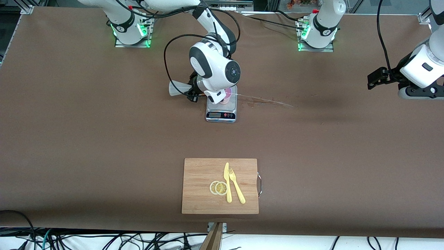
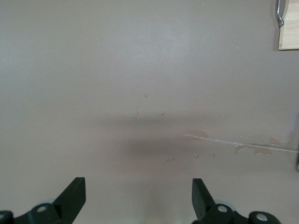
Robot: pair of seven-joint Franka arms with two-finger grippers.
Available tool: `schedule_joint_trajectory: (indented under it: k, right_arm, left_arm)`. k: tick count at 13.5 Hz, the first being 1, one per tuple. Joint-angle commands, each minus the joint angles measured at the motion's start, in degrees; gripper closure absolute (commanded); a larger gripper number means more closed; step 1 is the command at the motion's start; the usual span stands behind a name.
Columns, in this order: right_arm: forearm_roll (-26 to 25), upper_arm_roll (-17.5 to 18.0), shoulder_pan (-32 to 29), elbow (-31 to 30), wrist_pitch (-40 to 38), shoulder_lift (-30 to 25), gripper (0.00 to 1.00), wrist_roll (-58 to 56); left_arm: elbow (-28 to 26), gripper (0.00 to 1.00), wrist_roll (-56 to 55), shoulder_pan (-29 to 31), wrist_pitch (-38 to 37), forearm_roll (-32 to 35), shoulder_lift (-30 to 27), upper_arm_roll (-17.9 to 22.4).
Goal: Add sauce to pink cup with both arms
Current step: 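Carry the sauce bottle with the right gripper back to its spot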
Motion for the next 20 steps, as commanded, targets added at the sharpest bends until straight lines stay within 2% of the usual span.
schedule_joint_trajectory:
  k: [1,7,10,15,20]
  right_arm:
    - [-0.2,0.3,-0.2,1.9,-2.1,0.2,0.84,0.2]
    - [0.3,0.3,-0.8,1.6,-2.0,-0.7,0.73,-0.1]
    - [3.5,0.3,-4.4,-0.2,-2.0,-5.5,0.72,-1.6]
    - [9.1,0.5,-16.2,-5.5,-1.6,-15.7,0.72,-11.5]
    - [17.2,0.5,-30.9,-9.1,1.2,-20.4,0.72,-24.0]
  left_arm:
    - [1.4,0.00,0.9,0.5,-1.0,0.1,0.5,-0.2]
    - [1.4,0.00,0.6,0.5,-1.0,0.1,0.5,-0.3]
    - [1.4,0.00,1.1,0.5,-1.1,0.1,0.5,-0.3]
    - [1.4,0.00,0.6,0.5,-1.0,0.1,0.5,-0.5]
    - [1.4,0.00,0.5,0.5,-1.0,0.1,0.5,-0.6]
